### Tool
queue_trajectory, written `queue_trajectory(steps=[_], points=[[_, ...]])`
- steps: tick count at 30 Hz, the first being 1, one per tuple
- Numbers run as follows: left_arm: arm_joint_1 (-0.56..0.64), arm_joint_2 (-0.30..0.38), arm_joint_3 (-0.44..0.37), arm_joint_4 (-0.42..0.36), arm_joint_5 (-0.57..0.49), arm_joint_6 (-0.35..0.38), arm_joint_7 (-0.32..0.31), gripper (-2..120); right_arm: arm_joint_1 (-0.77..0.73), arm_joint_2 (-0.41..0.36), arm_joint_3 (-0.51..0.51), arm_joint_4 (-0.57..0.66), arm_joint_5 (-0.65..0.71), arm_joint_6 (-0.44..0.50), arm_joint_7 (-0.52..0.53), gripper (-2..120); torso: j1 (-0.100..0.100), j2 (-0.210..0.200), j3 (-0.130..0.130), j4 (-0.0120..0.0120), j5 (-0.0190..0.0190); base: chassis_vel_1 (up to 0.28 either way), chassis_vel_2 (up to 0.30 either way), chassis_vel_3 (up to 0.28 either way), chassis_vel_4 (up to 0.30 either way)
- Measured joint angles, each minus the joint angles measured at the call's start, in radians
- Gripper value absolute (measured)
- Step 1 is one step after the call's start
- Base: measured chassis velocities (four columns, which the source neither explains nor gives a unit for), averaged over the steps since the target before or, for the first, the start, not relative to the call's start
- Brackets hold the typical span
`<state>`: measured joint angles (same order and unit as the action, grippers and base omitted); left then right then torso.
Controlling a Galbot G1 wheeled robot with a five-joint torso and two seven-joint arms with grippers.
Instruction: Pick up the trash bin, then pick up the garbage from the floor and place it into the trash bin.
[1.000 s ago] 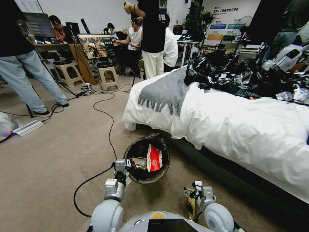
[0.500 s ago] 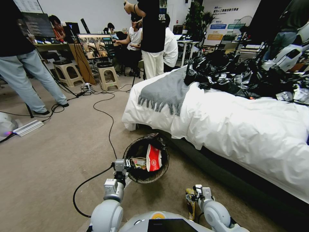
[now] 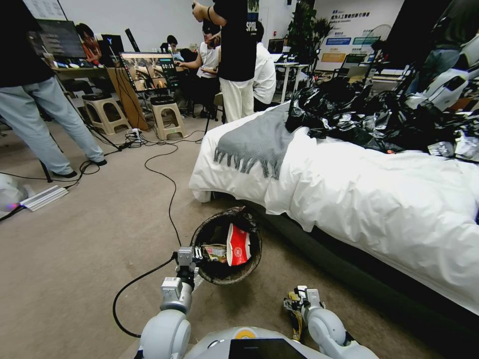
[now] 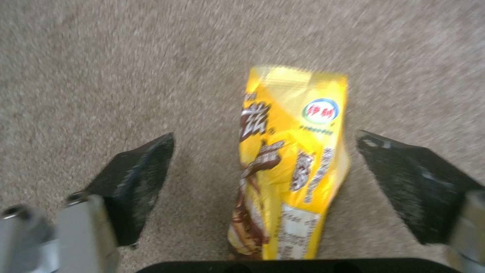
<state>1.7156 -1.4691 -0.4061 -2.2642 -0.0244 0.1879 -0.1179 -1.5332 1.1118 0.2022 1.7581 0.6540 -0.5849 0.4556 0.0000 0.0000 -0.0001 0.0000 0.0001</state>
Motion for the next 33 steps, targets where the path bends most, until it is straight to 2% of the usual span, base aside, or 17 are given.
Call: queue_trajectory(steps=[3,4,7,8,10,11,12,14,15,18,19,21,23,33], points=[[0.002,0.000,-0.003,-0.002,0.000,-0.001,0.000,0,-0.008,0.010,0.003,-0.027,-0.028,0.023,-0.022,73,0.000,0.000,0.000,0.0000,-0.0001,0.000,0.000,0.000,0.000],[0.002,0.000,-0.003,-0.002,0.000,-0.001,0.000,0,-0.008,0.010,0.003,-0.027,-0.028,0.023,-0.022,73,0.000,0.000,0.000,0.0000,-0.0001,0.000,0.000,0.000,0.000],[0.003,0.001,-0.008,-0.003,0.000,-0.002,-0.001,0,-0.016,0.018,0.014,-0.056,-0.049,0.045,-0.041,59,0.000,0.000,0.000,0.0000,-0.0001,0.000,0.000,0.000,0.000],[0.003,0.001,-0.008,-0.003,0.000,-0.002,-0.001,0,-0.016,0.018,0.014,-0.056,-0.049,0.045,-0.041,59,0.000,0.000,0.000,0.0000,-0.0001,0.000,0.000,0.000,0.000],[0.004,0.002,-0.009,-0.005,0.000,-0.002,-0.001,0,-0.019,0.020,0.022,-0.073,-0.061,0.061,-0.055,49,0.000,0.000,0.000,0.0000,-0.0001,0.000,0.000,0.000,0.000],[0.004,0.002,-0.009,-0.005,0.000,-0.002,-0.001,0,-0.019,0.020,0.022,-0.073,-0.061,0.061,-0.055,49,0.000,0.000,0.000,0.0000,-0.0001,0.000,0.000,0.000,0.000],[0.004,0.002,-0.008,-0.005,0.000,-0.002,-0.001,0,-0.021,0.020,0.027,-0.078,-0.065,0.068,-0.060,42,0.000,0.000,0.000,0.0000,-0.0001,0.000,0.000,0.000,0.000],[0.004,0.001,-0.008,-0.005,0.000,-0.002,-0.001,0,-0.022,0.021,0.028,-0.081,-0.067,0.072,-0.063,39,0.000,0.000,0.000,0.0000,-0.0001,0.000,0.000,0.000,0.000],[0.004,0.001,-0.006,-0.005,0.000,-0.002,-0.001,0,-0.025,0.020,0.033,-0.085,-0.074,0.084,-0.070,31,0.000,0.000,0.000,0.0000,-0.0001,0.000,0.000,0.000,0.000],[0.004,0.001,-0.005,-0.005,0.001,-0.002,-0.001,0,-0.027,0.019,0.035,-0.086,-0.078,0.089,-0.076,26,0.000,0.000,0.000,0.0000,-0.0001,0.000,0.000,0.000,0.000],[0.004,0.001,-0.004,-0.005,0.001,-0.002,-0.001,0,-0.027,0.019,0.036,-0.089,-0.082,0.095,-0.080,18,0.000,0.000,0.000,-0.0001,-0.0001,0.000,0.000,0.000,0.000],[0.004,0.001,-0.004,-0.005,0.001,-0.002,-0.001,0,-0.026,0.019,0.037,-0.091,-0.085,0.101,-0.081,14,0.000,0.000,0.000,-0.0001,-0.0001,0.000,0.000,0.000,0.000],[0.005,0.001,-0.004,-0.005,0.002,-0.002,-0.001,0,-0.024,0.017,0.039,-0.093,-0.096,0.116,-0.089,1,0.000,0.000,0.000,0.0000,-0.0001,0.000,0.000,0.000,0.000],[0.002,0.004,-0.003,-0.008,0.002,-0.002,0.000,0,-0.014,0.009,0.046,-0.086,-0.124,0.150,-0.099,0,0.000,0.000,0.000,0.0000,0.0000,0.000,0.000,0.000,0.000]])
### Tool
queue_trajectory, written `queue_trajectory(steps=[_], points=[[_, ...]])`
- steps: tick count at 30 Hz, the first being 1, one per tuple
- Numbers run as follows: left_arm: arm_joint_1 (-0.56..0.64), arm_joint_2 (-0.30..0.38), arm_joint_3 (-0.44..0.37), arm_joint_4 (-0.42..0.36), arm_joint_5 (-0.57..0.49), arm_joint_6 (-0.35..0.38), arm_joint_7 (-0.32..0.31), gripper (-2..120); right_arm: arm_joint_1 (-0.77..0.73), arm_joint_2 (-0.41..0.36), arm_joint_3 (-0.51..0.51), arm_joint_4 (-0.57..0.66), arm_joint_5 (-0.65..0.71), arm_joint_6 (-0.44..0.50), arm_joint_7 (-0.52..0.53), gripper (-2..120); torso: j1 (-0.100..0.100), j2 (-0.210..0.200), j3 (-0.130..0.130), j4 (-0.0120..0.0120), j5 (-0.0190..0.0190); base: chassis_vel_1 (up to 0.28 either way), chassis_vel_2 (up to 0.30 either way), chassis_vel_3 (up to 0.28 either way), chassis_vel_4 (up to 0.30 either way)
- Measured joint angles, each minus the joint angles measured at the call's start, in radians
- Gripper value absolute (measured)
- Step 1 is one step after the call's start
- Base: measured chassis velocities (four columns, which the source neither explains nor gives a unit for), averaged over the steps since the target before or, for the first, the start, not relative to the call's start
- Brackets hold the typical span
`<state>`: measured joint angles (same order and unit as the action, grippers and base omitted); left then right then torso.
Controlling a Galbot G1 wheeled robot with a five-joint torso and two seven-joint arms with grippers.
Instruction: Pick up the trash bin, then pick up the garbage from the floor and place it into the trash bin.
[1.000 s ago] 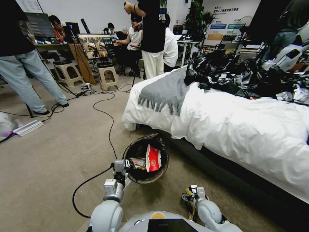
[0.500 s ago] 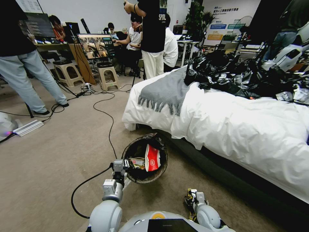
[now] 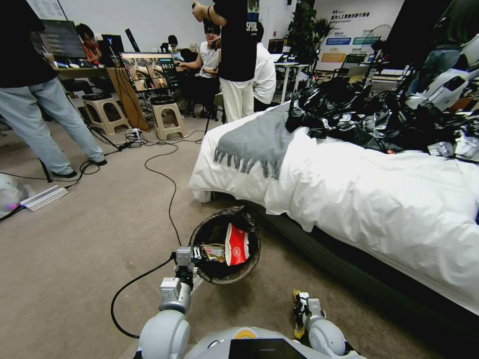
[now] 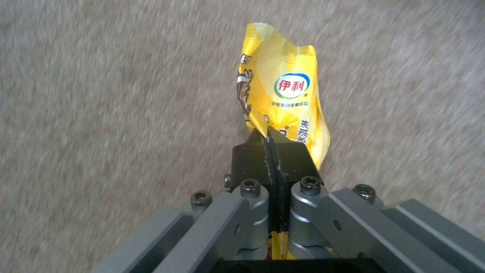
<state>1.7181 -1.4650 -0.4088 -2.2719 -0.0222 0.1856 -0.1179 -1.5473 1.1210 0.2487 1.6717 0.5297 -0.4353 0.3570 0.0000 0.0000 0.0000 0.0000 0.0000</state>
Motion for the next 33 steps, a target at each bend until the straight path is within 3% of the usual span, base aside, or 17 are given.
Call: queue_trajectory(steps=[5,12,15,17,18,20,21,22,25,26,30,33], points=[[-0.001,0.001,0.000,0.002,0.000,0.000,0.000,0,-0.006,-0.007,0.005,0.024,-0.019,0.014,-0.009,0,0.000,0.000,0.000,0.0000,-0.0001,0.000,0.000,0.000,0.000],[-0.002,0.001,-0.002,0.008,-0.001,0.000,0.000,0,-0.028,0.011,0.015,0.124,-0.071,0.101,-0.006,0,0.000,0.000,0.000,0.0000,-0.0001,0.000,0.000,0.000,0.000],[-0.003,0.001,-0.005,0.011,-0.001,0.000,0.000,0,-0.031,0.031,0.018,0.179,-0.168,0.181,0.033,0,0.000,0.000,0.000,-0.0001,0.0000,0.000,0.000,0.000,0.000],[-0.003,0.002,-0.004,0.011,-0.002,0.000,0.000,0,-0.031,0.041,0.019,0.253,-0.288,0.346,0.022,0,0.000,0.000,0.000,0.0000,-0.0003,0.000,0.000,0.000,0.000],[-0.003,0.001,-0.003,0.012,-0.002,0.000,0.000,0,-0.030,0.045,0.019,0.288,-0.330,0.439,-0.020,0,0.000,0.000,0.000,-0.0001,-0.0001,0.000,0.000,0.000,0.000],[-0.003,0.001,-0.003,0.013,-0.002,0.001,0.000,0,-0.029,0.046,0.020,0.307,-0.345,0.485,-0.045,0,0.000,0.000,0.000,-0.0001,0.0000,0.000,0.000,0.000,0.000],[-0.004,0.001,-0.001,0.018,-0.002,0.001,0.001,0,-0.022,0.047,0.021,0.366,-0.372,0.589,-0.108,0,0.000,0.000,0.000,0.0001,-0.0003,0.000,0.000,0.000,0.000],[-0.004,0.001,-0.001,0.018,-0.002,0.001,0.001,0,-0.022,0.047,0.021,0.366,-0.372,0.589,-0.108,0,0.000,0.000,0.000,0.0001,-0.0003,0.000,0.000,0.000,0.000],[-0.005,0.002,0.000,0.024,-0.002,0.003,0.002,0,-0.008,0.043,0.020,0.470,-0.384,0.729,-0.259,0,0.000,0.000,0.000,0.0000,-0.0003,0.000,0.000,0.000,0.000],[-0.005,0.002,0.000,0.024,-0.002,0.003,0.002,0,-0.008,0.043,0.020,0.470,-0.384,0.729,-0.259,0,0.000,0.000,0.000,0.0000,-0.0003,0.000,0.000,0.000,0.000],[-0.007,0.002,0.012,0.026,0.005,0.005,0.004,0,0.033,0.010,-0.006,0.553,-0.367,0.857,-0.504,0,0.000,0.000,0.000,0.0000,-0.0002,0.000,0.000,0.000,0.000],[-0.006,0.002,0.018,0.027,0.011,0.006,0.004,0,0.048,-0.008,-0.029,0.576,-0.352,0.865,-0.568,0,0.000,0.000,0.000,0.0000,-0.0001,0.000,0.000,0.000,0.000]])
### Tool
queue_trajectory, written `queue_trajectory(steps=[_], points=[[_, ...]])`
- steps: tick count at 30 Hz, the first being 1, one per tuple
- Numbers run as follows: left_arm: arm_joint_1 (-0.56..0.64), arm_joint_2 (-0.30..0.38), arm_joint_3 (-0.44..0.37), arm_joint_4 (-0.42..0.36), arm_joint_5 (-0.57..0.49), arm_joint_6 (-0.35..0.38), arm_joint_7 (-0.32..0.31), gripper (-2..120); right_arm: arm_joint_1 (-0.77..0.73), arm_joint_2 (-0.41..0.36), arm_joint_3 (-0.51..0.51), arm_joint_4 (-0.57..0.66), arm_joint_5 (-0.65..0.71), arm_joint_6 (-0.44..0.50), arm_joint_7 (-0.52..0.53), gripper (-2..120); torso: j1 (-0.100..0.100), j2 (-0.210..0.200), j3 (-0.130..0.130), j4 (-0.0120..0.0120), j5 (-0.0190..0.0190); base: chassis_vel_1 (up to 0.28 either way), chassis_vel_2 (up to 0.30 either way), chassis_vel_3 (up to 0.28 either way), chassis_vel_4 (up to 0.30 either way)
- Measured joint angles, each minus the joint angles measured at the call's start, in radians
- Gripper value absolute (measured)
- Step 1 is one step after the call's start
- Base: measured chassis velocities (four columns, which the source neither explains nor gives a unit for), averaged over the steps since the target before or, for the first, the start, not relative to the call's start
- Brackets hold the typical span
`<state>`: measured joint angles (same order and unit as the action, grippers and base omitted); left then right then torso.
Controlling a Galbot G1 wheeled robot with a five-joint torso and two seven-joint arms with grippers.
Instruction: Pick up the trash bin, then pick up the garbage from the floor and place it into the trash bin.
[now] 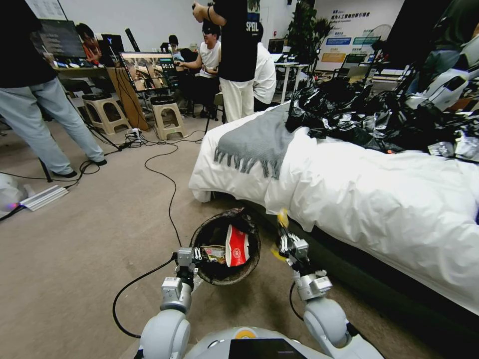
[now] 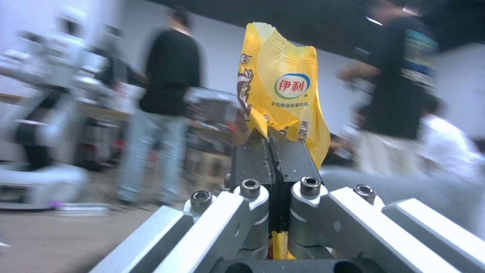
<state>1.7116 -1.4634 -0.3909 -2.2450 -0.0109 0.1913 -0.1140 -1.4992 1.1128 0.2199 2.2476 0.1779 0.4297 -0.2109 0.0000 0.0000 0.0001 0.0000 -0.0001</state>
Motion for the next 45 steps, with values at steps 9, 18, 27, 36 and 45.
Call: queue_trajectory(steps=[9,18,27,36,45], points=[[0.004,-0.002,0.015,0.006,0.016,0.001,0.000,0,0.037,-0.067,-0.082,0.024,0.046,-0.037,-0.069,0,0.000,0.000,0.000,0.0000,0.0000,0.000,0.000,0.000,0.000],[0.003,-0.006,0.036,0.014,0.028,0.001,0.000,0,0.062,-0.056,-0.181,-0.063,0.046,-0.059,-0.042,0,0.000,0.000,0.000,0.0000,0.0001,0.000,0.000,0.000,0.000],[0.010,-0.005,0.045,0.009,0.032,0.000,0.000,0,0.088,-0.028,-0.198,-0.152,0.046,-0.057,-0.034,0,0.000,0.000,0.000,0.0000,0.0000,0.000,0.000,0.000,0.000],[0.009,-0.005,0.048,0.003,0.033,-0.001,-0.001,0,0.117,0.010,-0.202,-0.260,0.057,-0.048,-0.019,0,0.000,0.000,0.000,0.0000,0.0001,0.000,0.000,0.000,0.000],[0.007,-0.005,0.043,-0.001,0.031,-0.002,-0.002,0,0.115,0.026,-0.210,-0.304,0.040,-0.050,0.014,0,0.000,0.000,0.000,0.0000,0.0000,0.000,0.000,0.000,0.000]])
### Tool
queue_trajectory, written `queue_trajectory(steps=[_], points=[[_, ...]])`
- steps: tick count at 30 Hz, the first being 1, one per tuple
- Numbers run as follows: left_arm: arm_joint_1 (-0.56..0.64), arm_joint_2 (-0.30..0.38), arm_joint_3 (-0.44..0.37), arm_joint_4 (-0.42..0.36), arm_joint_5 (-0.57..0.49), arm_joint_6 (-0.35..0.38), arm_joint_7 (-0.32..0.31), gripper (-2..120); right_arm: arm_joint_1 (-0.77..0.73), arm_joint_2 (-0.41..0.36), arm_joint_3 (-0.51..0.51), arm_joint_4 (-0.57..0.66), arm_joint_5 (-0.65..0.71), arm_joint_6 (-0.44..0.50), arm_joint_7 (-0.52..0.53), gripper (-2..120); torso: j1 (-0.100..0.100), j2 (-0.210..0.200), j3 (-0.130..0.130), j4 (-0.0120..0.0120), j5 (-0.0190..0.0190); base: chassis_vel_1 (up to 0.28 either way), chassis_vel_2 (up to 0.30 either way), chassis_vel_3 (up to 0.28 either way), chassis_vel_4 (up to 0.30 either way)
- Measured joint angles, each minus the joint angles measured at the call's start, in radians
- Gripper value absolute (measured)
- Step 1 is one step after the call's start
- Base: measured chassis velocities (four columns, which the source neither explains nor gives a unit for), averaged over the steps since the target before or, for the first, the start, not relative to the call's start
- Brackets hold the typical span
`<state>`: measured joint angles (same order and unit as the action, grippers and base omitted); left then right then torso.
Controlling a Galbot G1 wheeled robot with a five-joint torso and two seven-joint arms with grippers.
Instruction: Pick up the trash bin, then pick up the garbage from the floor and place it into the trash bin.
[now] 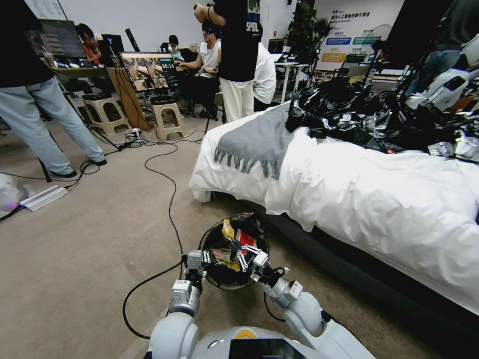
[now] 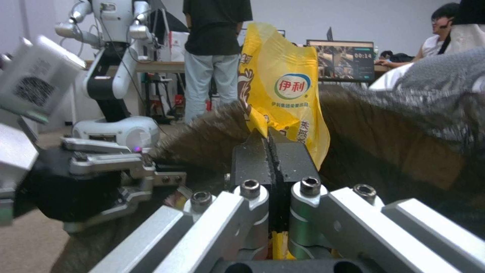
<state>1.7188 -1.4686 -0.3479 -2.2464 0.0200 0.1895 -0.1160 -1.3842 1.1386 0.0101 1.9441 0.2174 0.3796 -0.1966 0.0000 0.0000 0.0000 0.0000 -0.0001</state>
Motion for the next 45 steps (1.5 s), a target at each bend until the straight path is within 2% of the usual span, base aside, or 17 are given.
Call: queue_trajectory(steps=[4,5,7,8,11,12,14,15,18,19,23,24,26,27,30,35,45], points=[[-0.001,0.000,-0.004,-0.005,-0.002,0.000,0.000,0,-0.009,0.005,-0.001,-0.009,-0.026,0.001,0.019,18,0.000,0.000,0.000,0.0000,0.0000,0.000,0.000,0.000,0.000],[-0.001,0.000,-0.004,-0.005,-0.002,0.000,0.000,0,-0.009,0.005,-0.001,-0.009,-0.026,0.001,0.019,18,0.000,0.000,0.000,0.0000,0.0000,0.000,0.000,0.000,0.000],[-0.002,-0.002,-0.005,-0.007,-0.003,0.000,-0.001,0,-0.012,0.010,-0.001,-0.008,-0.030,0.002,0.027,30,0.000,0.000,0.000,0.0000,0.0001,0.000,0.000,0.000,0.000],[-0.002,-0.002,-0.005,-0.007,-0.003,0.000,-0.001,0,-0.012,0.010,-0.001,-0.008,-0.030,0.002,0.027,30,0.000,0.000,0.000,0.0000,0.0001,0.000,0.000,0.000,0.000],[-0.003,-0.004,-0.003,-0.007,-0.003,0.000,-0.001,0,-0.020,0.007,0.001,-0.001,-0.036,0.005,0.028,43,0.000,0.000,0.000,0.0001,0.0001,0.000,0.000,0.000,0.000],[-0.003,-0.004,-0.003,-0.007,-0.003,0.000,-0.001,0,-0.020,0.007,0.001,-0.001,-0.036,0.005,0.028,43,0.000,0.000,0.000,0.0001,0.0001,0.000,0.000,0.000,0.000],[-0.004,-0.005,-0.002,-0.007,-0.003,0.000,-0.001,0,-0.025,0.001,0.007,0.004,-0.041,0.008,0.025,53,0.000,0.000,0.000,0.0000,0.0001,0.000,0.000,0.000,0.000],[-0.004,-0.005,-0.002,-0.007,-0.003,0.000,-0.001,0,-0.025,0.001,0.007,0.004,-0.041,0.008,0.025,53,0.000,0.000,0.000,0.0000,0.0001,0.000,0.000,0.000,0.000],[-0.004,-0.006,-0.002,-0.006,-0.003,0.001,-0.001,0,-0.028,-0.001,0.012,0.014,-0.044,0.008,0.025,69,0.000,0.000,0.000,0.0000,0.0001,0.000,0.000,0.000,0.000],[-0.004,-0.006,-0.002,-0.006,-0.003,0.001,-0.001,0,-0.028,-0.001,0.012,0.014,-0.044,0.008,0.025,69,0.000,0.000,0.000,0.0000,0.0001,0.000,0.000,0.000,0.000],[-0.002,-0.005,-0.002,-0.006,-0.003,0.002,0.000,0,-0.034,-0.002,0.016,0.035,-0.046,0.008,0.025,87,0.000,0.000,0.000,0.0001,0.0001,0.000,0.000,0.000,0.000],[-0.002,-0.005,-0.002,-0.006,-0.003,0.002,0.000,0,-0.034,-0.002,0.016,0.035,-0.046,0.008,0.025,87,0.000,0.000,0.000,0.0001,0.0001,0.000,0.000,0.000,0.000],[-0.001,-0.004,-0.002,-0.007,-0.003,0.002,0.000,0,-0.043,-0.005,0.023,0.058,-0.048,0.008,0.025,96,0.000,0.000,0.000,0.0000,0.0001,0.000,0.000,0.000,0.000],[-0.001,-0.004,-0.002,-0.007,-0.003,0.002,0.000,0,-0.043,-0.005,0.023,0.058,-0.048,0.008,0.025,96,0.000,0.000,0.000,0.0000,0.0001,0.000,0.000,0.000,0.000],[-0.001,-0.004,0.001,-0.007,-0.001,0.003,0.001,0,-0.053,-0.007,0.038,0.104,-0.054,0.011,0.027,107,0.000,0.000,0.000,0.0000,0.0001,0.000,0.000,0.000,0.000],[0.001,-0.003,0.006,-0.007,0.000,0.004,0.001,0,-0.054,-0.001,0.069,0.184,-0.058,0.011,0.044,113,0.000,0.000,0.000,0.0000,0.0001,0.000,0.000,0.000,0.000],[0.001,0.000,-0.003,-0.005,0.000,0.009,-0.002,0,-0.058,0.032,0.141,0.330,-0.064,-0.003,0.117,112,0.000,0.000,0.000,0.0001,0.0000,0.000,0.000,0.000,0.000]])
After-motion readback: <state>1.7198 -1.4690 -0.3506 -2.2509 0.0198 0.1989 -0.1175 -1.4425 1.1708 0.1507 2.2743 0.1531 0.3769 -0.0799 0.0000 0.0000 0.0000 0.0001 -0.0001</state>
